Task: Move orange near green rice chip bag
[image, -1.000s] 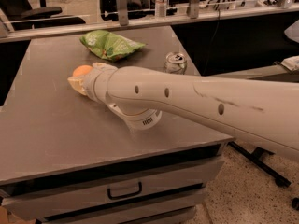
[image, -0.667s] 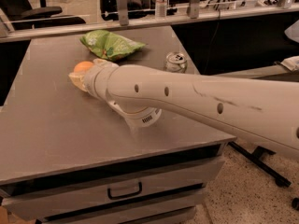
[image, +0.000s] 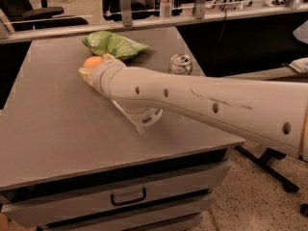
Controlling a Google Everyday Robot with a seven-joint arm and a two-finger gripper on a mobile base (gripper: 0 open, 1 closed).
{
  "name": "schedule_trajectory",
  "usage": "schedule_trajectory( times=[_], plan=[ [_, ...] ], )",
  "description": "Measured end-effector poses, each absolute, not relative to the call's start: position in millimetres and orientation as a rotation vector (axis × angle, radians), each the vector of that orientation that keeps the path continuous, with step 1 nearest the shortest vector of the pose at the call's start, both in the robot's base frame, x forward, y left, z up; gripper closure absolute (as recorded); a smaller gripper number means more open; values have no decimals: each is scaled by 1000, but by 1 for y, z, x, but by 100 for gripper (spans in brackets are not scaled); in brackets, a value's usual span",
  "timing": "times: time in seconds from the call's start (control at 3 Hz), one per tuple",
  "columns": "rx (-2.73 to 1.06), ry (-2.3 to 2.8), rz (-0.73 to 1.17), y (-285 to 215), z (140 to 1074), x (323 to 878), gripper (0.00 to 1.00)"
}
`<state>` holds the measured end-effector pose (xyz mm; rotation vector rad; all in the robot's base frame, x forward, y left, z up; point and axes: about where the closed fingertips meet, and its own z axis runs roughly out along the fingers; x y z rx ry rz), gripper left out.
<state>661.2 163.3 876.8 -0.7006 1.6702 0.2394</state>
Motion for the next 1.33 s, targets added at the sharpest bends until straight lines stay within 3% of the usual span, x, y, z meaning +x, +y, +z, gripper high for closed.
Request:
schedule_trajectory(
  times=[0.67,1.0,1.33],
  plan=[
    [-653,1654,176,157,861,690,100],
    [-628,1644,130,155,859,700,88],
    [-594,1652,77,153,862,706,65]
  ],
)
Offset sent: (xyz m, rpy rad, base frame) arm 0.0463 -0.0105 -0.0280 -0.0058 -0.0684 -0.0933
